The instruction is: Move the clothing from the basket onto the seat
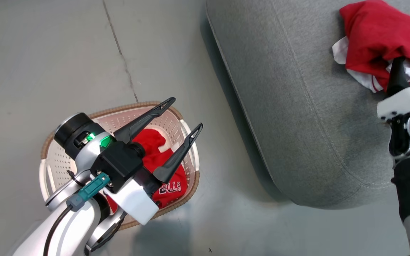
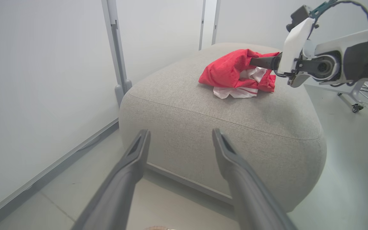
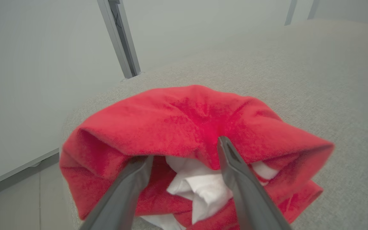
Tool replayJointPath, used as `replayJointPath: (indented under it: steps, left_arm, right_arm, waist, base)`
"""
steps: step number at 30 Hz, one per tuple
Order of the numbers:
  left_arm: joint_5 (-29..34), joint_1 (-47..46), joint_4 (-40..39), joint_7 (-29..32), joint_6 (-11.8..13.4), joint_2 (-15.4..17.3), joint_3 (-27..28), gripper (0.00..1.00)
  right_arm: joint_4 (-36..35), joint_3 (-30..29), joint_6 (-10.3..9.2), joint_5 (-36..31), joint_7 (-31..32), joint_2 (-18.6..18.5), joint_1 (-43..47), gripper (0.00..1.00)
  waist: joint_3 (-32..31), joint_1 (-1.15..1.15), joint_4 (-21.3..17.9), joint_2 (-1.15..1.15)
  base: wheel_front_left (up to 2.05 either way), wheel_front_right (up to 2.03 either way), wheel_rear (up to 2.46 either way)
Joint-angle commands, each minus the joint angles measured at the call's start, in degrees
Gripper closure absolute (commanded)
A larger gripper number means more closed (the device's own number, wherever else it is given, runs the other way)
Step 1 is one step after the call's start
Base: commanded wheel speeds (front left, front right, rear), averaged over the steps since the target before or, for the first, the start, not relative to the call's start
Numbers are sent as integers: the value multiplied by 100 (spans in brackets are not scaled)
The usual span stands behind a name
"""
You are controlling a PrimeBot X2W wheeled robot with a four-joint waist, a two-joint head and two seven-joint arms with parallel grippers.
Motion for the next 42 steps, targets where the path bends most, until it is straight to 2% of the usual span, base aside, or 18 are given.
replayJointPath:
  steps: [1,14,20,28,36,42]
  left_arm:
    - [-50,29,48,-55,37,-20,7,0]
    - [-334,587,640,-580,391,-378,39,0]
    - [-480,846,829,-727,621,-469,161,0]
    - [-769,1148,1109,-905,1014,-504,541,0]
    - [-1005,1357,1237,-1094,1317,-424,990,0]
    - [-1212,1541,1289,-1293,1575,-429,1403,0]
  right_arm:
    - [-67,11,7,-89,-37,-3,159,0]
    - [-1173,403,8,-331,-38,76,1487,0]
    - [-1919,703,8,-395,10,167,1971,0]
    - [-3276,1032,8,-489,555,306,2601,0]
    - [-4232,1211,8,-594,1047,392,3070,0]
    - [-4652,1298,8,-614,1296,407,3379,0]
  waist:
    - [-198,0,31,0]
    - [-1465,0,446,0]
    - [-1879,0,801,0]
    - [-2223,0,1315,0]
    - [-2366,0,1678,0]
    - [-2505,0,1876,0]
  base:
    - [0,0,0]
    - [0,0,0]
    - [0,0,0]
    - [0,0,0]
    - [0,0,0]
    - [0,0,0]
